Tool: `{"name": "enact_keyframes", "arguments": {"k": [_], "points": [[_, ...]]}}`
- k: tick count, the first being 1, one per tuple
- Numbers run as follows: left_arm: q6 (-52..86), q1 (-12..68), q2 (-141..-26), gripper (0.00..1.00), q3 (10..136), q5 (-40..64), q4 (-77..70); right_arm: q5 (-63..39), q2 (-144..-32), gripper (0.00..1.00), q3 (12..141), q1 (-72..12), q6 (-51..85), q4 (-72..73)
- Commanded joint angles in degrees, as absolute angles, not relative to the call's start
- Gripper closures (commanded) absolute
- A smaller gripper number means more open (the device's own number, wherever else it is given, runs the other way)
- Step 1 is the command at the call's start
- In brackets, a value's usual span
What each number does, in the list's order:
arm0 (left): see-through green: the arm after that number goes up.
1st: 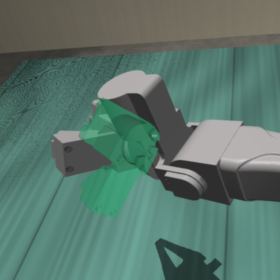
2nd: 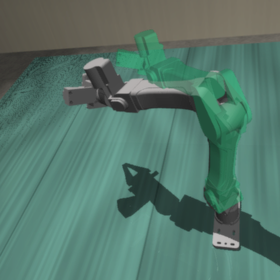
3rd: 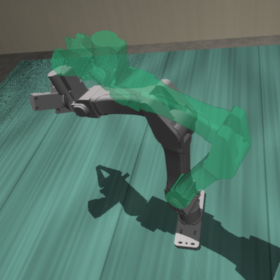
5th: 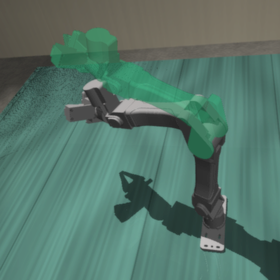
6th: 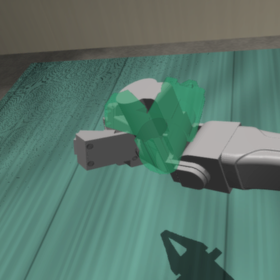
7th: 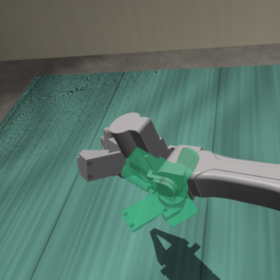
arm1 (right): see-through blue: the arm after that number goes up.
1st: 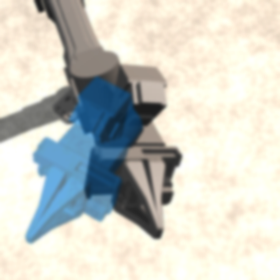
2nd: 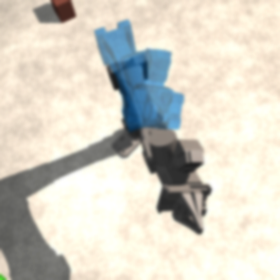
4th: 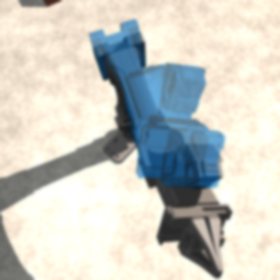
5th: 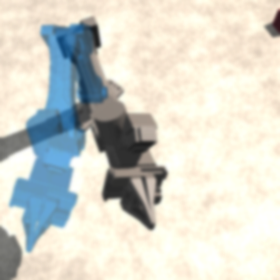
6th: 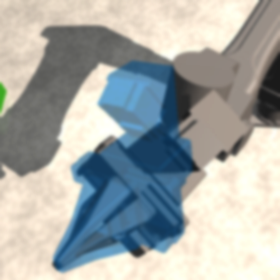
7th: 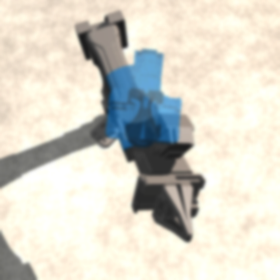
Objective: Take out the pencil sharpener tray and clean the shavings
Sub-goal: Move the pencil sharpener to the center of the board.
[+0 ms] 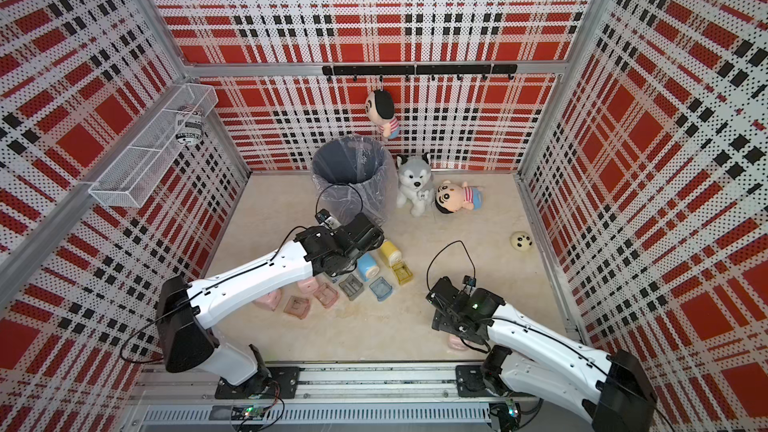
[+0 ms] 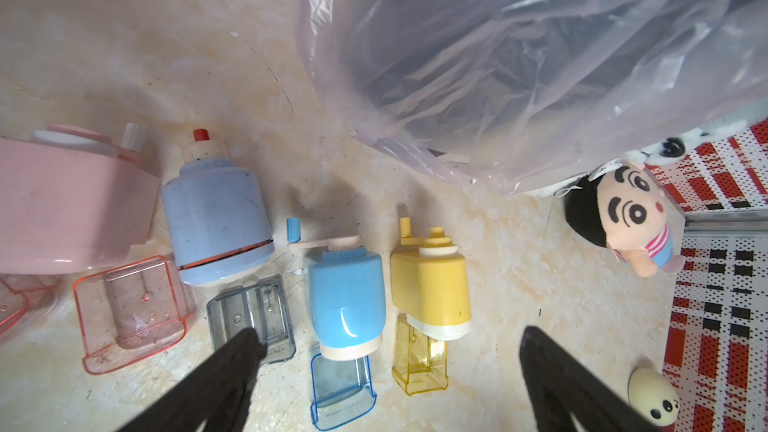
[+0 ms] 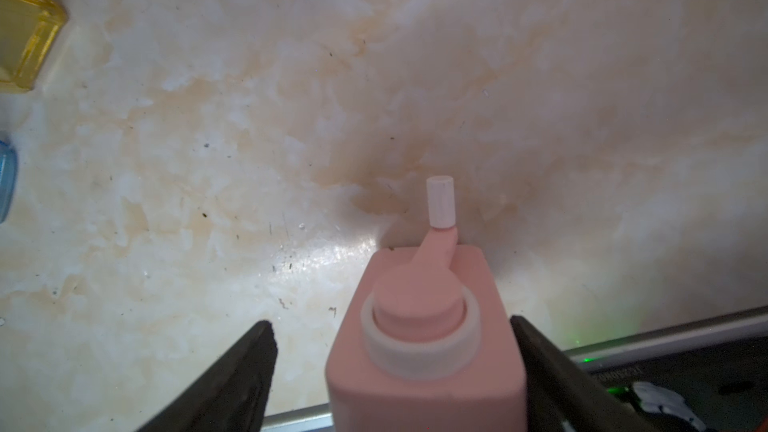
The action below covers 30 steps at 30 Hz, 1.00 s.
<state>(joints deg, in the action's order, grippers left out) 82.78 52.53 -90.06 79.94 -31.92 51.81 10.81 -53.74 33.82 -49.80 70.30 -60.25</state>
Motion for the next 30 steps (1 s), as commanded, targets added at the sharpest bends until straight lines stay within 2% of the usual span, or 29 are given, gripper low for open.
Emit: {"name": "enact_keyframes", "arguments": {"k": [1, 4, 8, 11, 20, 30], "points": [[81.5, 52.1, -89.7, 0.02, 79.7, -31.7, 51.1, 10.2, -54.1, 0.18, 33.6, -50.4, 71.4, -60.2], [81.2, 52.0, -89.8, 0.02, 80.0, -31.6, 51.2, 10.4, -54.4, 0.32, 33.7, -50.4, 70.8, -60.0], [80.9, 51.7, -89.5, 0.02, 80.0, -31.6, 51.1, 10.2, -54.9, 0.34, 33.8, -50.8, 70.1, -60.0], [80.5, 50.9, -89.0, 0.02, 79.7, -31.6, 51.1, 10.4, -55.1, 0.4, 34.0, -51.3, 68.6, -59.5], [79.7, 46.5, -82.3, 0.02, 75.8, -31.6, 51.2, 10.1, -58.2, 0.42, 39.1, -55.8, 50.9, -51.6], [80.0, 41.9, -73.6, 0.02, 68.6, -30.4, 51.3, 14.8, -82.7, 0.39, 54.2, -67.6, 32.1, -48.4]]}}
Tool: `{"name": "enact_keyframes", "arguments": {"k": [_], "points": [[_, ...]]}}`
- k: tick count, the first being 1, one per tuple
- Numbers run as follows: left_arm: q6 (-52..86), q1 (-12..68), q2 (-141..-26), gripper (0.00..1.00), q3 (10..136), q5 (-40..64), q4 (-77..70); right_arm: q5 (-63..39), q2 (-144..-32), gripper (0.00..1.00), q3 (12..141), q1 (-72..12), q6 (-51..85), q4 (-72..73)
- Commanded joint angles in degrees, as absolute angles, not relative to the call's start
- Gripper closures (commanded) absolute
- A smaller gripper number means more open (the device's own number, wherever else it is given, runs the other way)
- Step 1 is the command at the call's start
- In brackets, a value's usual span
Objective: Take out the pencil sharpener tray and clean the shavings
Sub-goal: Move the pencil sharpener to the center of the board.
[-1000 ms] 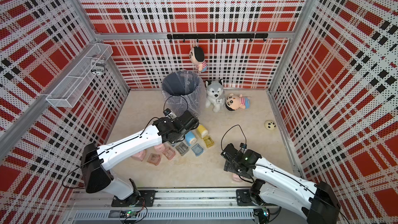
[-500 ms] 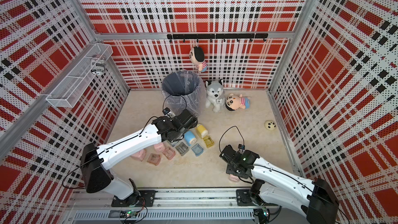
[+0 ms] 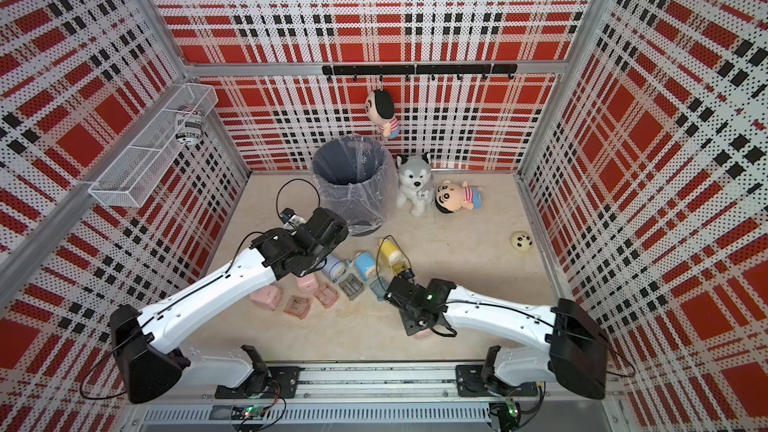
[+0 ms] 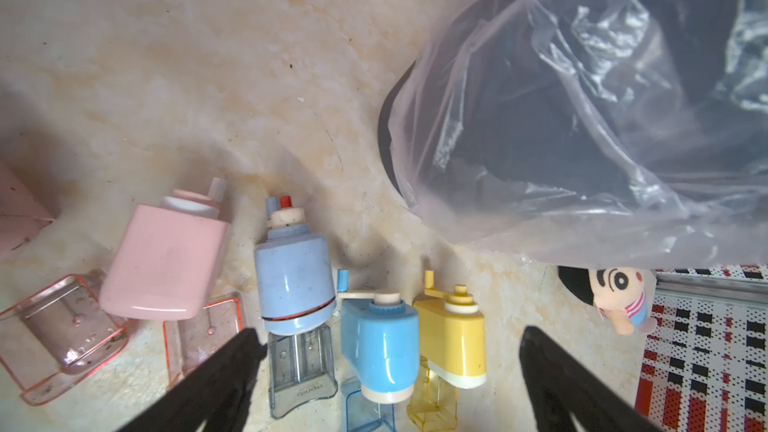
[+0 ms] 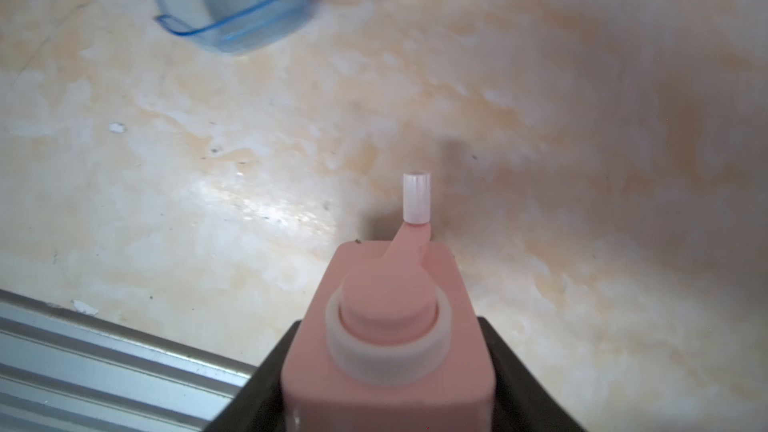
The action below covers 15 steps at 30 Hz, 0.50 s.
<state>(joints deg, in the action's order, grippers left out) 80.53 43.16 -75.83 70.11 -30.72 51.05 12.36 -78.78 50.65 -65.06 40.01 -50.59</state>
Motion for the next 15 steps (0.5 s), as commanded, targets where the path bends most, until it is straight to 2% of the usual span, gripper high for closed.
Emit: {"name": "enact_keyframes", "arguments": {"k": [1, 7, 15], "points": [[79.9, 41.3, -72.7, 0.02, 68.0, -30.3, 51.5, 14.3, -84.7, 0.4, 55.6, -68.6, 29.2, -47.7], [79.5, 37.8, -69.1, 0.02, 65.7, -29.0, 52.8, 6.1, -88.7, 0.41, 59.3, -70.0, 21.0, -37.6], [78.4, 34.0, -67.3, 0.02, 63.8, -25.4, 52.9, 3.8, -97.3, 0.41, 65.5, -70.0, 13.6, -33.1]]}}
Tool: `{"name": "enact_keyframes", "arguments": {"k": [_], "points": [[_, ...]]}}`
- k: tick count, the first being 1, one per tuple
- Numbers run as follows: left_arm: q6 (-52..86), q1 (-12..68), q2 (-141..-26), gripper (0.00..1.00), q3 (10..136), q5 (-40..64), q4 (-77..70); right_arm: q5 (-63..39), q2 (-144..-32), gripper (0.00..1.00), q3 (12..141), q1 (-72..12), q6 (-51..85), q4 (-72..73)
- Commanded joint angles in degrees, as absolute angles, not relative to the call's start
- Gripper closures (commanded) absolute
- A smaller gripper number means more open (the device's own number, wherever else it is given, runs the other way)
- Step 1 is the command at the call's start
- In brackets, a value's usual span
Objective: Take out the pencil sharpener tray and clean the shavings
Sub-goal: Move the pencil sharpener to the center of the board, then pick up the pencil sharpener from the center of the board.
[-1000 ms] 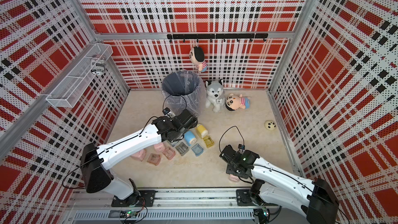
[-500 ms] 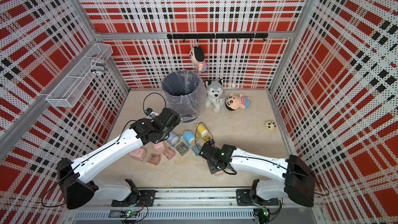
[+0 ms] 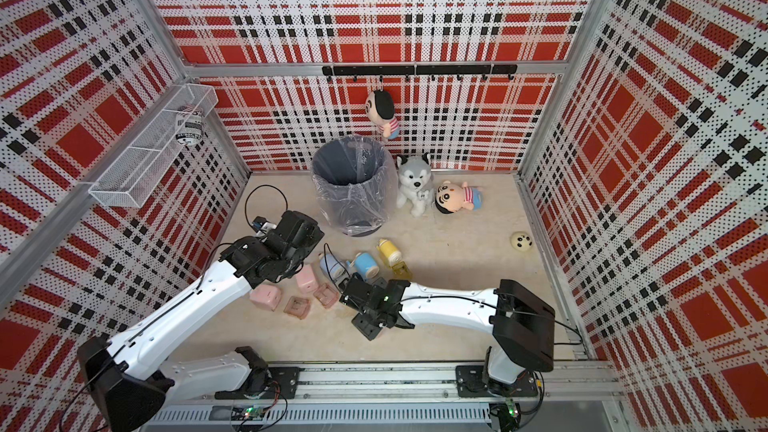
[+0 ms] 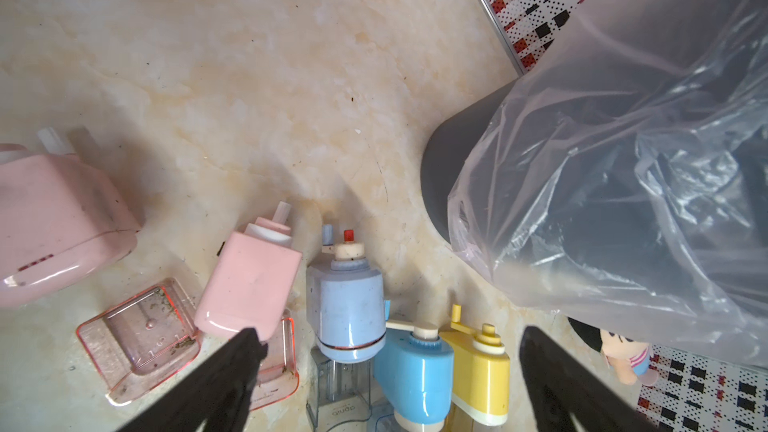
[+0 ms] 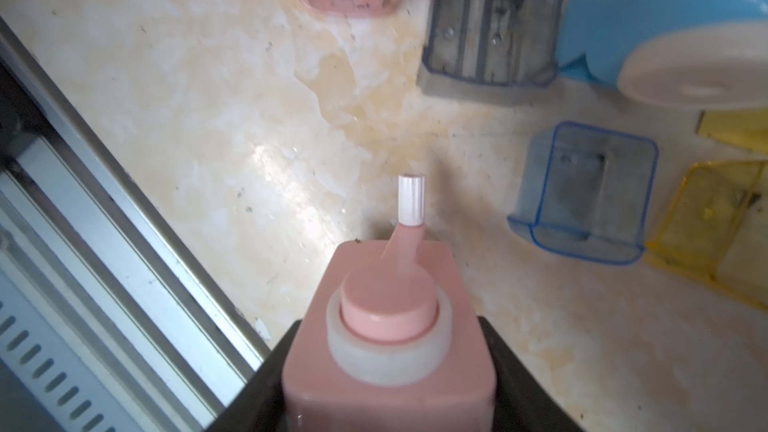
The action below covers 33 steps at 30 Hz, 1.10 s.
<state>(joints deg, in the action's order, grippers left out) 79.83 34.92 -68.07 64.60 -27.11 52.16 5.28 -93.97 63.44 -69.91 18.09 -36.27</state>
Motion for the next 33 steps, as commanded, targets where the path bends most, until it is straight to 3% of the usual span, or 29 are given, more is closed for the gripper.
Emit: {"name": "enact_keyframes", "arguments": {"k": [1, 4, 10, 19, 33], "points": [[78.4, 33.8, -67.3, 0.02, 63.7, -24.9, 52.9, 3.9, -98.9, 0.41, 66.6, -70.0, 13.0, -33.5], [78.2, 33.1, -67.2, 0.02, 63.3, -23.6, 52.9, 3.6, -102.0, 0.38, 68.9, -70.0, 11.9, -34.0], [78.6, 32.6, -67.3, 0.02, 62.5, -20.8, 52.9, 3.2, -101.6, 0.19, 70.0, -70.0, 11.9, -33.9], [84.6, 37.2, -70.2, 0.02, 62.1, -15.9, 54.6, 6.3, -88.6, 0.0, 61.4, -70.0, 17.3, -28.9], [98.6, 50.7, -80.8, 0.02, 61.0, -5.8, 57.5, 11.4, -58.2, 0.0, 39.7, -61.3, 27.5, -20.5]]}}
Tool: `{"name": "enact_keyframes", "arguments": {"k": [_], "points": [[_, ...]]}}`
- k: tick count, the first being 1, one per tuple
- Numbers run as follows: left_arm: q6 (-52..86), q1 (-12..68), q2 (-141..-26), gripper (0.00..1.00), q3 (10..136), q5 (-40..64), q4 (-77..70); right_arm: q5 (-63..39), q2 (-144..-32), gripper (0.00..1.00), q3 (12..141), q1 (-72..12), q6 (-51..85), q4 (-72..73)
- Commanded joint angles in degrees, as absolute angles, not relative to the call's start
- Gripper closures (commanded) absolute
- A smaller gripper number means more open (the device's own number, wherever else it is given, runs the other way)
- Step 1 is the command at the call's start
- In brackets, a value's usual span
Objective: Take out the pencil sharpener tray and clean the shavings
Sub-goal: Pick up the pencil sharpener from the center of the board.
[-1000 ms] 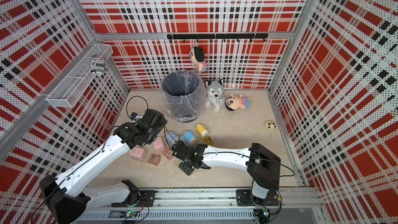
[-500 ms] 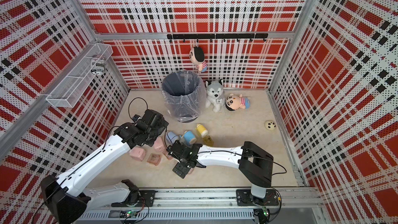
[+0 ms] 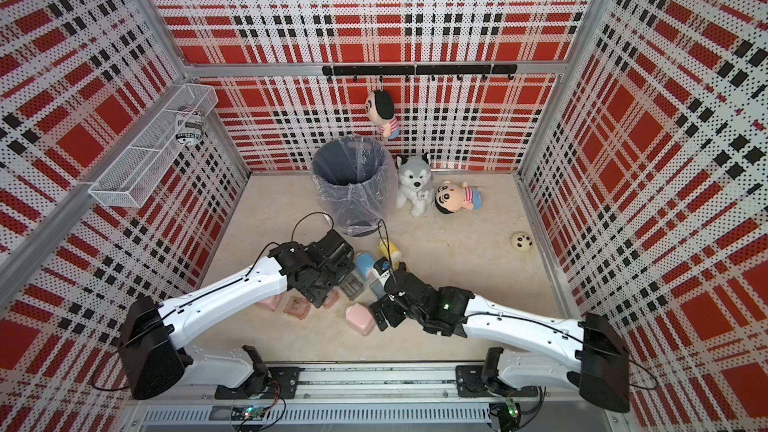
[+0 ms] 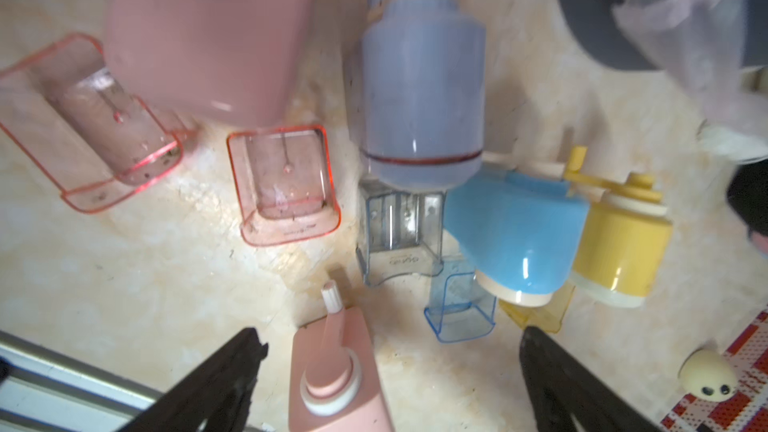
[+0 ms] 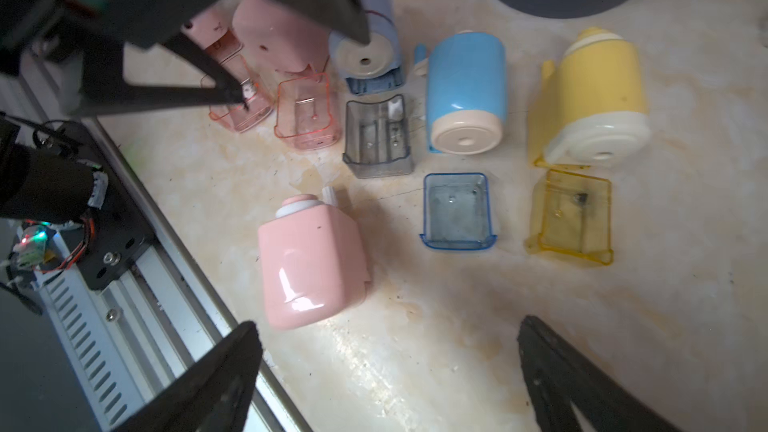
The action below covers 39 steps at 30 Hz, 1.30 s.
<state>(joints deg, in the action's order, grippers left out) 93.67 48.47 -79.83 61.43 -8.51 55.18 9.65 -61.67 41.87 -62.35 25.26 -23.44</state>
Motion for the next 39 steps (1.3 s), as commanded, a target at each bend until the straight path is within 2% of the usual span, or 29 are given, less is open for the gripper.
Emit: {"name": "enact_keyframes", "arguments": {"k": [1, 6, 18, 23, 31, 34, 39], "points": [[99.6, 51.7, -81.6, 0.02, 61.5, -5.6, 58.4, 11.4, -56.6, 0.0, 38.7, -60.8, 27.6, -20.0], [102.9, 54.5, -85.5, 0.02, 64.6, -5.0, 64.2, 11.2, -51.6, 0.0, 34.8, -59.1, 27.5, -18.6], [108.5, 58.7, -91.5, 0.0, 67.7, -2.3, 63.6, 11.4, -46.7, 0.0, 30.1, -58.7, 27.4, -16.9], [108.6, 58.8, -93.3, 0.09, 67.8, -1.6, 62.1, 12.4, -43.5, 0.0, 29.0, -58.8, 27.9, -17.9], [108.2, 59.6, -96.0, 0.13, 68.1, -0.1, 59.8, 13.0, -40.9, 0.0, 27.7, -58.8, 28.8, -18.4], [108.0, 59.6, -96.6, 0.18, 67.8, 0.1, 59.5, 13.0, -40.9, 0.0, 27.7, -58.8, 28.8, -18.5], [108.0, 59.3, -95.8, 0.4, 67.0, -0.1, 59.0, 13.1, -41.1, 0.0, 27.9, -58.8, 28.7, -18.4]]}}
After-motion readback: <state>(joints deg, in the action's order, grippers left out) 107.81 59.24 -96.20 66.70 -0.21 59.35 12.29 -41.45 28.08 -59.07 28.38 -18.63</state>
